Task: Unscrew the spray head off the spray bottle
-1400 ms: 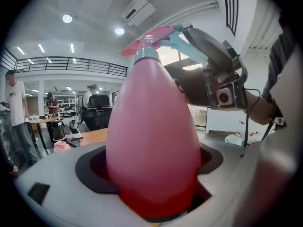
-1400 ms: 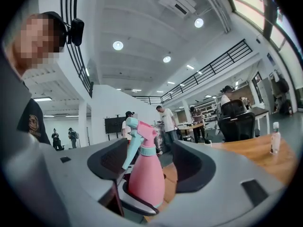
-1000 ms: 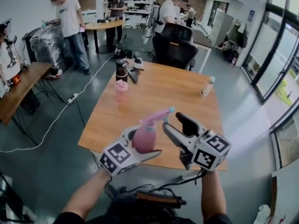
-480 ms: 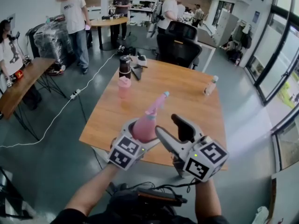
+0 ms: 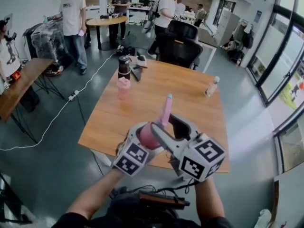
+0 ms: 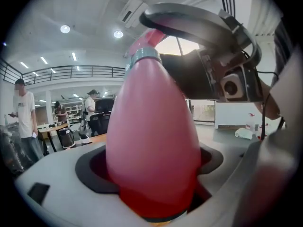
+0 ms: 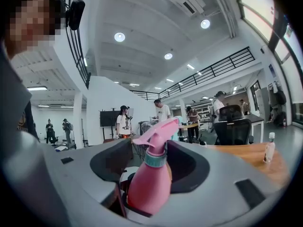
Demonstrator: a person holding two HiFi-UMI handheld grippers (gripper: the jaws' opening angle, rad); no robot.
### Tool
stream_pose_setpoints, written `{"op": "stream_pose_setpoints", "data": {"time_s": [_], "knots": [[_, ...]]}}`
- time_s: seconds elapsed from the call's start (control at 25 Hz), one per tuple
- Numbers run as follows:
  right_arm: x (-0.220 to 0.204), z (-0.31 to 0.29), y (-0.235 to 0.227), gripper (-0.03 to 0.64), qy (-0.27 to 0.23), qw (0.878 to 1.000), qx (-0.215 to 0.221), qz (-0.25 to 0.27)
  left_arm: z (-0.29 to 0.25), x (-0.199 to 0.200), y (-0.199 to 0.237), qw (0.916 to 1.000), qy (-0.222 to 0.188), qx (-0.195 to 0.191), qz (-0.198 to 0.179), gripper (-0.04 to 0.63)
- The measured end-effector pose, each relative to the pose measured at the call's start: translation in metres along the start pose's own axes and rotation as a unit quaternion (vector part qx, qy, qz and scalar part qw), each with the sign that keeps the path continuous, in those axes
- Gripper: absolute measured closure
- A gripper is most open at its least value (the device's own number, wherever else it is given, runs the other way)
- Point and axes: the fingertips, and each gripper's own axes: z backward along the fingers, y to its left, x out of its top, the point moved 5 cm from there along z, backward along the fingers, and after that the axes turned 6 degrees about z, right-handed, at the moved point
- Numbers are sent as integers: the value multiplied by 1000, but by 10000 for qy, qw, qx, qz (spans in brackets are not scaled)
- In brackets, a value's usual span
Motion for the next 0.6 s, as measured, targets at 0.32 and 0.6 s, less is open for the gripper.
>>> {"op": "stream_pose_setpoints", "data": {"time_s": [0.32,0.6], "knots": [[6,-1,-4,430,-319,9981,529,36,6,6,-5,9991,-171,-383,-60,141],[11,1,-2,469,-326,9918,1207,254,16,8,-8,9956,-159,-922,-74,141]]}}
